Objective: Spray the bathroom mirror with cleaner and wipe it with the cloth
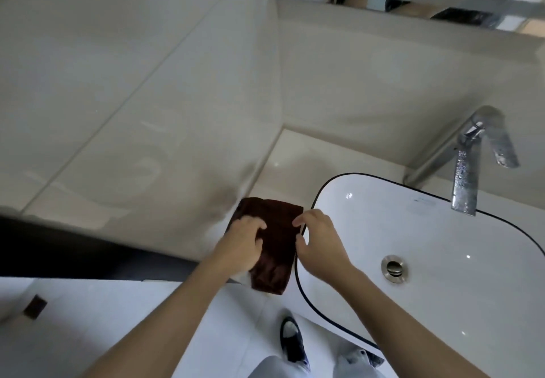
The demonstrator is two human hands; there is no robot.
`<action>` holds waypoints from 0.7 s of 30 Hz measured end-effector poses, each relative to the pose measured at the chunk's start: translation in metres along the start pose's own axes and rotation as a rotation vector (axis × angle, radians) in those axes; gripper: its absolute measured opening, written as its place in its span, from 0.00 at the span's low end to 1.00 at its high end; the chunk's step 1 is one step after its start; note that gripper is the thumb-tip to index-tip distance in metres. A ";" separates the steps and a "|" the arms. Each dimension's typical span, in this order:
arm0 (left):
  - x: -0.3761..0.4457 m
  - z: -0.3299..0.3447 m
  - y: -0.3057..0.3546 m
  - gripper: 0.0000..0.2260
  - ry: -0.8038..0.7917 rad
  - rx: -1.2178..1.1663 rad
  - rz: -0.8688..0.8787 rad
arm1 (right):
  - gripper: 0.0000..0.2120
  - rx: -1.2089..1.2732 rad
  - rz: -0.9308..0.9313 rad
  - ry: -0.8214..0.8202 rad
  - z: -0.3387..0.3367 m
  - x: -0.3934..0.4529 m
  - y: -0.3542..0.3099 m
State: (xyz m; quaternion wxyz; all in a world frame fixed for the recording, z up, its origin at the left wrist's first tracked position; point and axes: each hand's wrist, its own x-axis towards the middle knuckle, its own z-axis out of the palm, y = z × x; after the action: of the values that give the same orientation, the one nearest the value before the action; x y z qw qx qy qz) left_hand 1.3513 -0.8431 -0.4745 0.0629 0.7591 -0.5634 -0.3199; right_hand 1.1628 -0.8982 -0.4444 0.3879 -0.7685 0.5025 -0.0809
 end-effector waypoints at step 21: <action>0.037 0.050 -0.015 0.46 -0.157 0.103 -0.024 | 0.24 -0.194 -0.089 -0.032 -0.016 -0.022 0.008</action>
State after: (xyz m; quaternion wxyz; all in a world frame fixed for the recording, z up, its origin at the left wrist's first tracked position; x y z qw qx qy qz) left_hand 1.3413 -0.8580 -0.5360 -0.0245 0.7408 -0.5731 -0.3495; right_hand 1.1384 -0.8893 -0.4328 0.3159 -0.8251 0.4670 -0.0367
